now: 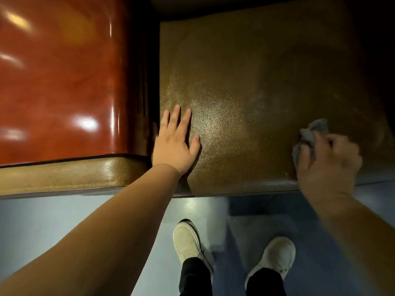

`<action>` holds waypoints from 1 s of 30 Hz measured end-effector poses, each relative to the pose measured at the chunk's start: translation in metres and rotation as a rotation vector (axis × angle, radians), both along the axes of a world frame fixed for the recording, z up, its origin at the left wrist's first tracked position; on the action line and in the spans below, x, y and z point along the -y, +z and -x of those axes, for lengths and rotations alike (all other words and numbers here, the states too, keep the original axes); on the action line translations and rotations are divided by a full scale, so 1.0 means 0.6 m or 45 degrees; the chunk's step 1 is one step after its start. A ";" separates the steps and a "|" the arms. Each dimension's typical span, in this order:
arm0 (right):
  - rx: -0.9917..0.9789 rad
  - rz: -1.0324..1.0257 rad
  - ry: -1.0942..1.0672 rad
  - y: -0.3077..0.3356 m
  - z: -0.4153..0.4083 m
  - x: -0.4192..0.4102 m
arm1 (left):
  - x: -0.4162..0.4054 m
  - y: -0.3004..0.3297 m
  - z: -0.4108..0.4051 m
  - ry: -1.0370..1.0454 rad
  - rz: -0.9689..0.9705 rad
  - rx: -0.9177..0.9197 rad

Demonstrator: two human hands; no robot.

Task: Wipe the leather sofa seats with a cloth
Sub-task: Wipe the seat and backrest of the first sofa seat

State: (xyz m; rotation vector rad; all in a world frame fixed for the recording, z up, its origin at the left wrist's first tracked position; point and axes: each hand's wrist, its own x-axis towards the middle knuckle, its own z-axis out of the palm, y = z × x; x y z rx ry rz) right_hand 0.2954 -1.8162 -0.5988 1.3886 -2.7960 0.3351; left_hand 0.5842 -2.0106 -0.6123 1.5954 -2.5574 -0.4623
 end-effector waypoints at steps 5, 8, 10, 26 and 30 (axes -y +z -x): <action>0.148 0.115 0.520 -0.010 -0.133 0.014 | -0.032 0.013 0.047 0.189 -0.056 0.140; 0.121 0.128 0.661 -0.011 -0.115 0.010 | -0.041 0.032 0.110 -0.054 -0.057 0.115; 0.050 0.116 0.615 -0.012 -0.079 -0.001 | -0.042 0.038 0.158 -0.208 -0.060 0.099; 0.249 0.157 0.283 -0.032 -0.044 -0.056 | -0.063 0.031 0.205 -0.180 0.007 0.357; 0.063 0.007 0.222 -0.060 0.049 -0.095 | -0.039 0.046 0.225 -0.475 -0.012 0.380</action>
